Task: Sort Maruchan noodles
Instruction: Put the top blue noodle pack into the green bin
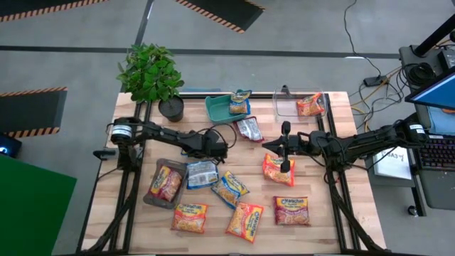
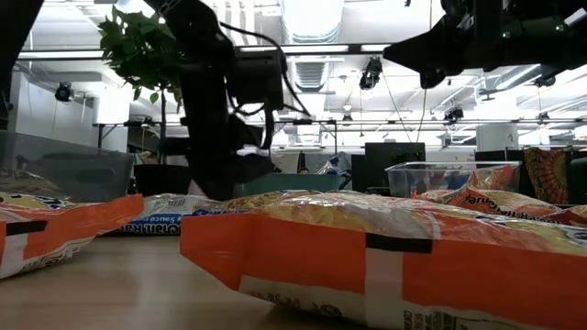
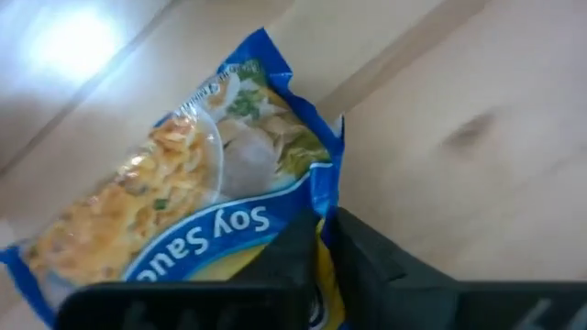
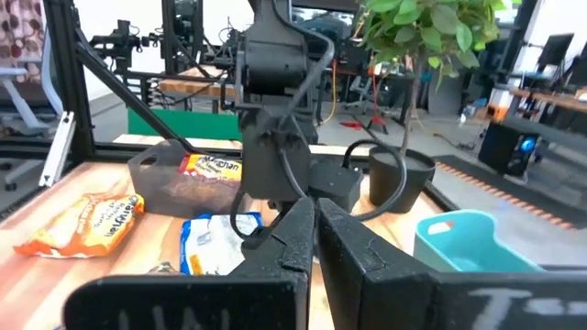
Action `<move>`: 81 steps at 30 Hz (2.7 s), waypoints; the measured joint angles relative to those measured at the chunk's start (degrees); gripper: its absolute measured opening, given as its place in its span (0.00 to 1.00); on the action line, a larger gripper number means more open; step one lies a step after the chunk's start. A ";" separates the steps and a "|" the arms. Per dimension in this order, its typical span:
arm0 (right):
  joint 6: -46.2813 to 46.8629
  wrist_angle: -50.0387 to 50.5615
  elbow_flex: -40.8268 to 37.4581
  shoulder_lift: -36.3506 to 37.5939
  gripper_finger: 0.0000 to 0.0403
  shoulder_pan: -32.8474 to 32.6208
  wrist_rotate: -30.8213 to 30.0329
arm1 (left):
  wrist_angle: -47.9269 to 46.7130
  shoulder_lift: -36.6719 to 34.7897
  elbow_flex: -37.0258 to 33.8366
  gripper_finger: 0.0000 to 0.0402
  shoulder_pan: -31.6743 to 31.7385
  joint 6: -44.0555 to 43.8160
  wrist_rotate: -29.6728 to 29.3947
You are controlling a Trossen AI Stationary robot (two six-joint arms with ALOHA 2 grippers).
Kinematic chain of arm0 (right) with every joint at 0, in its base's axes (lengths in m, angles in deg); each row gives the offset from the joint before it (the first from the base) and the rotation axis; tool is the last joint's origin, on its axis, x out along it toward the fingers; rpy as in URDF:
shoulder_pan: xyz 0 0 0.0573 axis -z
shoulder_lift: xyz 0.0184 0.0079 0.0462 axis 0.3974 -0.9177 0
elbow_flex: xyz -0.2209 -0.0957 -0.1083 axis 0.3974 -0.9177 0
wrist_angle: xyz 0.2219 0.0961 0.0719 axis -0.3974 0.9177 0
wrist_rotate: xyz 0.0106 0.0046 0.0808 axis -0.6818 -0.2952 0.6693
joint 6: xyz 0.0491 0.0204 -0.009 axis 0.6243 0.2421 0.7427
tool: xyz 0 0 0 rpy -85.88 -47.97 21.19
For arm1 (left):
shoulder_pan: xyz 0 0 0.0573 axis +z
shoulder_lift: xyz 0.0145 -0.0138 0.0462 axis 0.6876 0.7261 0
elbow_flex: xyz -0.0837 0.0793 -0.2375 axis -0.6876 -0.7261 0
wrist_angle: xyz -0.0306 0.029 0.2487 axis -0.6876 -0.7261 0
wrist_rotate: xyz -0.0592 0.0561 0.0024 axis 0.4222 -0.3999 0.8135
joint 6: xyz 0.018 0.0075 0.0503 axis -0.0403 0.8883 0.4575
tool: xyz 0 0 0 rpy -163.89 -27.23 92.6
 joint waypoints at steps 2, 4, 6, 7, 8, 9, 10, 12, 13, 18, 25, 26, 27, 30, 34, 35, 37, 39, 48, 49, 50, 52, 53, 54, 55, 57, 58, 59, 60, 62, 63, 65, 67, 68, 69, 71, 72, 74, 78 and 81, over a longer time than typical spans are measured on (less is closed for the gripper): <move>1.53 0.06 0.00 0.00 0.02 -0.02 0.12 | 0.04 -0.24 1.22 0.02 -0.71 2.74 0.06; 3.07 0.17 0.00 0.00 0.02 -0.02 0.12 | 0.00 -0.68 2.97 0.03 -1.50 6.56 0.11; 4.48 0.17 0.00 0.00 0.02 -0.04 0.17 | 0.13 -1.34 5.07 0.02 -2.32 10.89 0.13; 5.09 0.17 0.00 0.00 0.02 -0.04 0.20 | 0.22 -1.69 6.11 0.01 -2.73 13.19 0.13; 5.59 0.17 0.00 0.00 0.02 -0.10 0.28 | 0.39 -2.07 7.18 0.01 -3.14 15.45 0.13; 5.83 0.17 0.00 0.00 0.02 -0.14 0.37 | 0.59 -2.46 8.14 0.01 -3.48 17.67 0.13; 6.09 0.17 0.00 0.00 0.02 -0.15 0.60 | 0.91 -2.80 8.93 0.01 -3.83 19.87 0.13; 6.75 0.17 0.00 0.00 0.02 -0.15 1.56 | 2.28 -3.70 10.08 0.00 -4.54 24.84 0.13; 6.79 0.15 0.00 0.00 0.02 -0.15 2.45 | 3.17 -4.09 10.42 0.00 -4.91 27.39 0.11; 7.28 0.11 0.00 0.00 0.03 -0.42 4.80 | 9.37 -6.50 9.33 0.00 -6.63 39.81 0.27; 7.61 0.69 0.00 0.00 0.18 -0.79 2.33 | 14.57 -8.54 6.66 0.00 -6.87 44.90 1.70; 7.61 1.20 0.00 0.00 0.22 -0.79 1.32 | 14.85 -8.55 6.55 0.00 -6.85 45.18 1.68; 7.65 1.71 0.00 0.00 0.25 -0.77 0.66 | 14.84 -8.55 6.44 0.00 -6.85 45.36 1.68; 7.87 6.19 1.58 -0.36 0.37 -0.79 0.01 | 15.60 -8.54 5.87 0.00 -6.85 45.43 1.70; 7.96 16.39 7.86 -3.23 0.49 -0.79 0.02 | 16.07 -8.54 5.69 0.00 -6.85 45.44 1.70; 7.02 19.33 9.52 -4.24 0.52 -0.79 0.03 | 16.26 -8.54 5.66 0.00 -6.85 45.45 1.68; 4.98 24.47 12.90 -6.86 0.55 -0.79 0.06 | 16.61 -8.54 5.58 0.00 -6.83 45.44 1.68; 2.46 28.55 16.13 -9.50 0.58 -0.79 0.08 | 16.71 -8.54 5.57 0.00 -6.83 45.43 1.68; -4.76 38.29 27.78 -23.77 0.60 -0.54 -0.13 | 16.98 -8.54 5.44 0.00 -6.83 45.43 1.68; -4.92 38.21 28.84 -25.32 0.59 -0.33 -0.29 | 16.98 -8.54 5.43 0.00 -6.83 45.43 1.68; -5.00 38.59 29.88 -26.75 0.59 -0.02 -0.64 | 17.00 -8.54 5.43 0.00 -6.83 45.43 1.68; -5.34 39.85 32.04 -29.51 0.58 0.68 -1.98 | 17.03 -8.54 5.42 0.00 -6.83 45.43 1.66; -5.46 40.42 33.13 -30.75 0.58 1.11 -1.98 | 17.04 -8.54 5.37 0.00 -6.82 45.41 1.66; -5.51 41.00 34.10 -32.02 0.58 1.48 -2.04 | 17.03 -8.54 5.34 0.00 -6.81 45.41 1.65; -5.49 41.18 35.05 -33.21 0.58 1.80 -2.02 | 17.10 -8.54 5.34 0.00 -6.81 45.41 1.64; -5.52 41.39 36.74 -35.63 0.58 2.45 -1.84 | 17.11 -8.52 5.34 0.00 -6.76 45.41 1.63; -5.94 41.96 37.63 -36.75 0.57 2.67 -1.28 | 17.11 -8.52 5.34 0.00 -6.76 45.41 1.62; -6.05 42.39 38.57 -37.80 0.57 2.88 -1.15 | 17.11 -8.52 5.34 0.00 -6.76 45.41 1.62; -6.07 42.65 39.45 -38.79 0.55 3.01 -1.05 | 17.09 -8.50 5.34 0.00 -6.76 45.41 1.62; -6.24 44.01 41.23 -40.35 0.51 3.15 -0.95 | 17.07 -8.50 5.34 0.00 -6.78 45.41 1.62; -6.33 44.76 42.15 -41.10 0.48 3.15 -0.91 | 17.05 -8.50 5.32 0.00 -6.79 45.39 1.61; -6.36 46.57 43.67 -42.10 0.41 3.21 -0.81 | 17.06 -8.50 5.32 0.00 -6.86 45.39 1.55; -6.35 47.86 45.03 -42.83 0.31 3.22 0.10 | 16.98 -8.50 5.32 0.00 -7.01 45.75 1.55; -6.24 48.63 45.47 -42.99 0.26 3.30 0.85 | 16.87 -8.65 5.32 0.00 -7.12 46.18 1.57; -6.03 49.39 46.02 -43.13 0.21 3.30 1.52 | 16.83 -8.84 5.32 0.00 -7.23 46.58 1.56; -5.64 50.16 46.88 -43.17 0.10 3.28 2.25 | 16.62 -9.70 5.32 0.00 -7.54 47.33 1.57; -5.64 50.62 47.27 -43.15 0.06 3.26 2.85 | 16.57 -10.20 5.32 0.00 -7.67 47.57 1.58; -4.82 51.15 47.86 -43.08 0.04 3.26 4.00 | 16.57 -11.64 5.10 0.00 -7.92 47.79 1.70; -3.36 51.45 48.79 -43.08 0.03 3.21 5.48 | 16.58 -15.14 3.88 0.03 -8.20 47.99 2.18; -1.62 51.50 49.35 -43.08 0.03 3.29 5.89 | 16.87 -17.57 2.60 0.10 -8.35 47.97 3.15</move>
